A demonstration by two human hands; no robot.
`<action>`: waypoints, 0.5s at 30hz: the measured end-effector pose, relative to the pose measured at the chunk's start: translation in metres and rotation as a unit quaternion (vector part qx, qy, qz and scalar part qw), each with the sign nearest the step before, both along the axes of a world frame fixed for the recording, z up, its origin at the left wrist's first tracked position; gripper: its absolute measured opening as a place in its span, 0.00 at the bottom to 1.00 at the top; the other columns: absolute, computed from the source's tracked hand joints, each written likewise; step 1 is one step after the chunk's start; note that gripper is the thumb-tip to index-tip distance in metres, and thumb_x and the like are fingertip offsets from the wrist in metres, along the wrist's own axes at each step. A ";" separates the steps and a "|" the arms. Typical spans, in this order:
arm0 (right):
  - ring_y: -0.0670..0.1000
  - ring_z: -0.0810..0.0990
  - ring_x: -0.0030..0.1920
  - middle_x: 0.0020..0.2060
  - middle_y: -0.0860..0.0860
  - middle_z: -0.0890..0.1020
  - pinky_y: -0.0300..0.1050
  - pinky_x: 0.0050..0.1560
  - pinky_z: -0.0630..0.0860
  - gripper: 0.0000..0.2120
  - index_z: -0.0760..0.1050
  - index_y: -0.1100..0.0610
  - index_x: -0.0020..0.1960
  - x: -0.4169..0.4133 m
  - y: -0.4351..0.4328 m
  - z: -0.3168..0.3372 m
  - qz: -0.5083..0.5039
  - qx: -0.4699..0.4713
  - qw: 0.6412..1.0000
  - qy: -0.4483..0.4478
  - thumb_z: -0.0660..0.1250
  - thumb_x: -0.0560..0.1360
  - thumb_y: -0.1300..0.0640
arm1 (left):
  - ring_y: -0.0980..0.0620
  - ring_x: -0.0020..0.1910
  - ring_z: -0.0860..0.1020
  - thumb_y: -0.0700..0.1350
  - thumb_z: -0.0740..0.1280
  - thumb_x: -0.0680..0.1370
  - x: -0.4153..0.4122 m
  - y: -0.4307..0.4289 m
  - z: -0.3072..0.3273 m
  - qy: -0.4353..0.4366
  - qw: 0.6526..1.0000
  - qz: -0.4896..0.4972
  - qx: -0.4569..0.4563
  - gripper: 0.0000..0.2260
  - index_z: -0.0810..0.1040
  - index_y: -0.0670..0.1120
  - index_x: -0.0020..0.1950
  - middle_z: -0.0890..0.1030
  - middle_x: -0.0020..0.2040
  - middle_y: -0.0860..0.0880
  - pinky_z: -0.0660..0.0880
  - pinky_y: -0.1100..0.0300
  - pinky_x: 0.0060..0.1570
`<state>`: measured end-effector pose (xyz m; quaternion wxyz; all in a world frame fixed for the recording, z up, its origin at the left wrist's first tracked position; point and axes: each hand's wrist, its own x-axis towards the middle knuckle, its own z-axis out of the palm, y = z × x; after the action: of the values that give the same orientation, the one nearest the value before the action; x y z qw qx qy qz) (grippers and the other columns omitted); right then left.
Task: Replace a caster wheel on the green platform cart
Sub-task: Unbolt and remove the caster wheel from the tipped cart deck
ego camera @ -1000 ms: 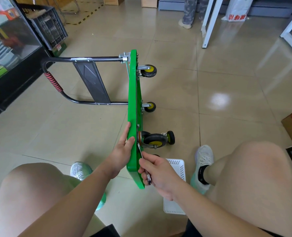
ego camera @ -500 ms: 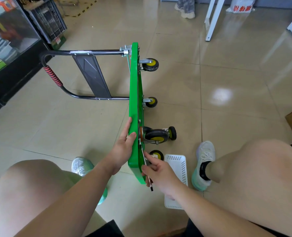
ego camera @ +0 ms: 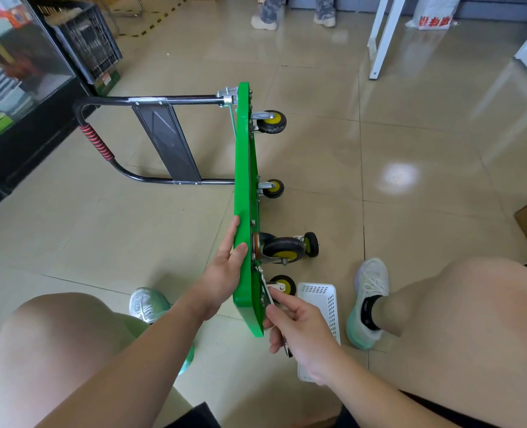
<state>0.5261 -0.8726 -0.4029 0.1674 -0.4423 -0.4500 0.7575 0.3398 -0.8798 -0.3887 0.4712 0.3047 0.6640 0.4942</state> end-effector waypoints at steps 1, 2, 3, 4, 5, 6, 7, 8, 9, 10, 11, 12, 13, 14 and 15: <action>0.52 0.75 0.30 0.36 0.55 0.81 0.46 0.33 0.78 0.20 0.74 0.51 0.72 -0.001 -0.001 0.003 -0.003 -0.005 1.000 0.003 0.66 0.81 0.62 | 0.48 0.64 0.80 0.52 0.54 0.88 0.000 0.000 -0.001 0.000 1.000 -0.001 0.000 0.23 0.58 0.86 0.64 0.73 0.73 0.56 0.77 0.42 0.65; 0.52 0.76 0.30 0.35 0.55 0.81 0.46 0.33 0.78 0.20 0.73 0.52 0.72 -0.003 -0.001 0.006 -0.002 -0.007 1.000 0.006 0.66 0.81 0.62 | 0.48 0.64 0.80 0.52 0.54 0.88 0.001 0.000 0.000 0.002 1.000 -0.003 -0.001 0.23 0.58 0.86 0.64 0.73 0.73 0.56 0.77 0.42 0.65; 0.52 0.76 0.30 0.35 0.54 0.81 0.46 0.33 0.79 0.20 0.73 0.52 0.73 -0.004 0.000 0.011 0.001 -0.006 1.000 0.008 0.66 0.81 0.62 | 0.49 0.64 0.80 0.52 0.54 0.88 0.001 0.000 -0.001 0.005 1.000 -0.002 -0.002 0.23 0.58 0.86 0.64 0.73 0.73 0.56 0.77 0.42 0.65; 0.52 0.76 0.30 0.35 0.54 0.81 0.47 0.33 0.79 0.20 0.73 0.53 0.73 -0.007 0.001 0.014 0.003 -0.004 1.000 0.006 0.66 0.81 0.61 | 0.50 0.64 0.80 0.52 0.54 0.88 0.001 0.001 -0.001 0.010 1.000 -0.001 -0.003 0.23 0.58 0.86 0.64 0.74 0.73 0.56 0.77 0.43 0.66; 0.51 0.77 0.30 0.35 0.54 0.81 0.46 0.33 0.79 0.20 0.73 0.53 0.73 -0.009 0.002 0.017 0.003 -0.002 1.000 0.002 0.66 0.81 0.61 | 0.50 0.64 0.80 0.52 0.54 0.88 0.000 0.001 -0.001 0.011 1.000 0.000 -0.003 0.23 0.58 0.86 0.64 0.74 0.73 0.56 0.77 0.43 0.66; 0.51 0.76 0.29 0.35 0.54 0.81 0.46 0.32 0.79 0.20 0.73 0.54 0.73 -0.011 0.003 0.020 0.003 0.000 1.000 -0.003 0.66 0.81 0.61 | 0.49 0.63 0.80 0.52 0.54 0.88 0.000 0.001 -0.001 0.011 1.000 0.001 -0.002 0.24 0.58 0.86 0.64 0.74 0.73 0.56 0.77 0.43 0.66; 0.51 0.76 0.29 0.35 0.54 0.81 0.46 0.32 0.79 0.20 0.73 0.54 0.73 -0.014 0.004 0.022 0.002 0.001 1.000 -0.008 0.66 0.81 0.61 | 0.48 0.63 0.81 0.51 0.54 0.88 0.000 0.001 -0.002 0.009 1.000 0.003 -0.002 0.24 0.59 0.86 0.64 0.75 0.73 0.55 0.77 0.42 0.65; 0.51 0.76 0.28 0.35 0.54 0.81 0.46 0.31 0.79 0.20 0.73 0.54 0.73 -0.016 0.005 0.024 0.001 0.001 1.000 -0.014 0.66 0.81 0.61 | 0.47 0.62 0.81 0.51 0.54 0.88 -0.001 0.001 -0.002 0.009 1.000 0.007 -0.002 0.24 0.59 0.86 0.64 0.76 0.72 0.55 0.77 0.41 0.65; 0.50 0.76 0.28 0.34 0.54 0.81 0.46 0.31 0.78 0.20 0.73 0.54 0.73 -0.018 0.005 0.026 0.001 0.004 1.000 -0.019 0.66 0.81 0.60 | 0.46 0.62 0.82 0.51 0.54 0.88 -0.001 0.001 -0.002 0.008 1.000 0.010 -0.001 0.24 0.60 0.86 0.64 0.76 0.71 0.55 0.78 0.40 0.64; 0.50 0.76 0.28 0.34 0.53 0.81 0.46 0.31 0.78 0.20 0.73 0.54 0.72 -0.020 0.005 0.027 0.001 0.007 1.000 -0.024 0.66 0.81 0.60 | 0.44 0.61 0.82 0.51 0.54 0.88 -0.001 0.001 -0.002 0.006 1.000 0.011 -0.001 0.24 0.60 0.86 0.64 0.77 0.71 0.54 0.78 0.40 0.64; 0.50 0.75 0.27 0.33 0.53 0.81 0.45 0.30 0.77 0.20 0.74 0.53 0.72 -0.020 0.004 0.029 0.001 0.011 1.000 -0.028 0.66 0.81 0.60 | 0.43 0.61 0.82 0.51 0.54 0.88 -0.001 0.001 -0.002 0.005 1.000 0.010 -0.001 0.24 0.60 0.86 0.64 0.77 0.70 0.54 0.78 0.39 0.63; 0.50 0.75 0.27 0.33 0.53 0.81 0.44 0.29 0.76 0.19 0.74 0.53 0.72 -0.020 0.004 0.031 0.000 0.014 0.999 -0.031 0.66 0.81 0.60 | 0.43 0.60 0.82 0.51 0.54 0.88 -0.001 0.001 -0.002 0.006 1.000 0.007 0.000 0.24 0.60 0.86 0.64 0.77 0.70 0.54 0.78 0.39 0.63; 0.49 0.74 0.26 0.34 0.53 0.80 0.42 0.27 0.74 0.18 0.75 0.53 0.71 -0.021 0.004 0.033 0.000 0.017 0.999 -0.034 0.65 0.81 0.59 | 0.43 0.60 0.82 0.51 0.54 0.88 -0.001 0.001 -0.003 0.007 1.000 0.004 0.002 0.24 0.59 0.86 0.65 0.77 0.71 0.54 0.78 0.39 0.63; 0.49 0.74 0.25 0.34 0.54 0.80 0.40 0.26 0.72 0.17 0.76 0.52 0.70 -0.021 0.004 0.036 0.001 0.018 0.999 -0.037 0.65 0.81 0.59 | 0.43 0.61 0.82 0.51 0.54 0.88 -0.002 0.001 -0.004 0.008 1.000 0.001 0.005 0.23 0.59 0.85 0.66 0.77 0.71 0.54 0.78 0.39 0.63; 0.49 0.73 0.25 0.34 0.54 0.80 0.39 0.25 0.71 0.16 0.76 0.52 0.68 -0.022 0.005 0.038 0.002 0.019 0.999 -0.039 0.65 0.82 0.59 | 0.44 0.61 0.82 0.52 0.54 0.87 -0.002 0.000 -0.004 0.009 1.000 -0.001 0.007 0.23 0.59 0.85 0.67 0.77 0.71 0.55 0.77 0.40 0.64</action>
<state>0.5038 -0.8681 -0.3649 0.1567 -0.4677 -0.4709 0.7314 0.3377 -0.8793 -0.3931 0.4631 0.3131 0.6647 0.4956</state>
